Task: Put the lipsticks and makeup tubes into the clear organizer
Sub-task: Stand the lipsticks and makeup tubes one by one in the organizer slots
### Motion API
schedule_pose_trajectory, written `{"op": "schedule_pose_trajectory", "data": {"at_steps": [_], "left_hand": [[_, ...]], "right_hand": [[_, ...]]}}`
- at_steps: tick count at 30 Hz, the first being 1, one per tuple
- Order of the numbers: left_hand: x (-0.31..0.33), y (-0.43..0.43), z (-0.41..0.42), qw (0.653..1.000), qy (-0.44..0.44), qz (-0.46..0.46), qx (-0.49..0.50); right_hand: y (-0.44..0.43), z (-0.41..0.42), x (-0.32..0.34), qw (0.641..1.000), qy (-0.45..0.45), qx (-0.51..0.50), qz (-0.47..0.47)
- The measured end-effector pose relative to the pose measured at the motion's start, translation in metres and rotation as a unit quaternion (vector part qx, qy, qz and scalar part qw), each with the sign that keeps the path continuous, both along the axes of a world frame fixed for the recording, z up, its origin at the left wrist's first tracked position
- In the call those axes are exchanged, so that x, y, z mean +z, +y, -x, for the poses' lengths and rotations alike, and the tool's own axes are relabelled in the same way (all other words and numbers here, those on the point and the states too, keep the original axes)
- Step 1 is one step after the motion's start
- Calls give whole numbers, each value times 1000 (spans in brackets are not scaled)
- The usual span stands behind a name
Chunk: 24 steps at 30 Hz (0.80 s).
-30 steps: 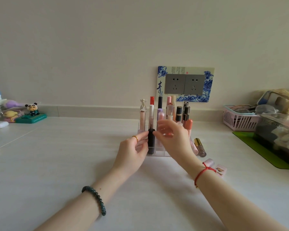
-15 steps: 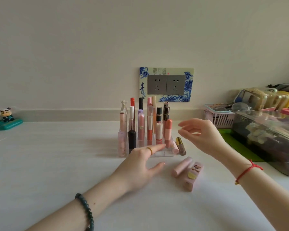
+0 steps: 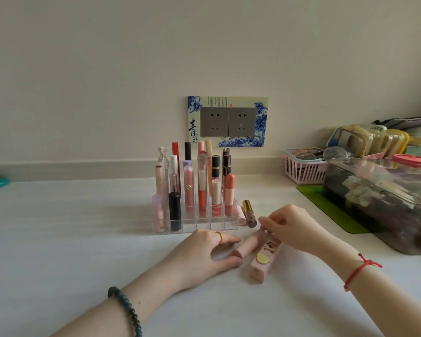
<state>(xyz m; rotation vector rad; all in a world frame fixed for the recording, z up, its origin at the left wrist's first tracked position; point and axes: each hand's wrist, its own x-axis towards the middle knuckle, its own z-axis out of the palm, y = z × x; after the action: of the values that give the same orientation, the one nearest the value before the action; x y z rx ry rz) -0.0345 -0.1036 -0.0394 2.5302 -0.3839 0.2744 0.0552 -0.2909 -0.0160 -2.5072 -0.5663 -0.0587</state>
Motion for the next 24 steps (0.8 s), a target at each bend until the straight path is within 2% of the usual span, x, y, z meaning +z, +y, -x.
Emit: {"op": "schedule_pose_trajectory", "data": {"at_steps": [9, 14, 18, 24], "left_hand": [[-2, 0, 2, 999, -1, 27, -16], [-1, -1, 5, 997, 0, 70, -21], [0, -2, 9, 993, -18, 112, -12], [4, -2, 10, 971, -100, 206, 64]], "right_hand": [[3, 11, 2, 1000, 6, 2, 4], [5, 17, 4, 998, -37, 29, -39], [10, 21, 6, 989, -43, 58, -129], [31, 38, 12, 951, -16, 114, -287]]}}
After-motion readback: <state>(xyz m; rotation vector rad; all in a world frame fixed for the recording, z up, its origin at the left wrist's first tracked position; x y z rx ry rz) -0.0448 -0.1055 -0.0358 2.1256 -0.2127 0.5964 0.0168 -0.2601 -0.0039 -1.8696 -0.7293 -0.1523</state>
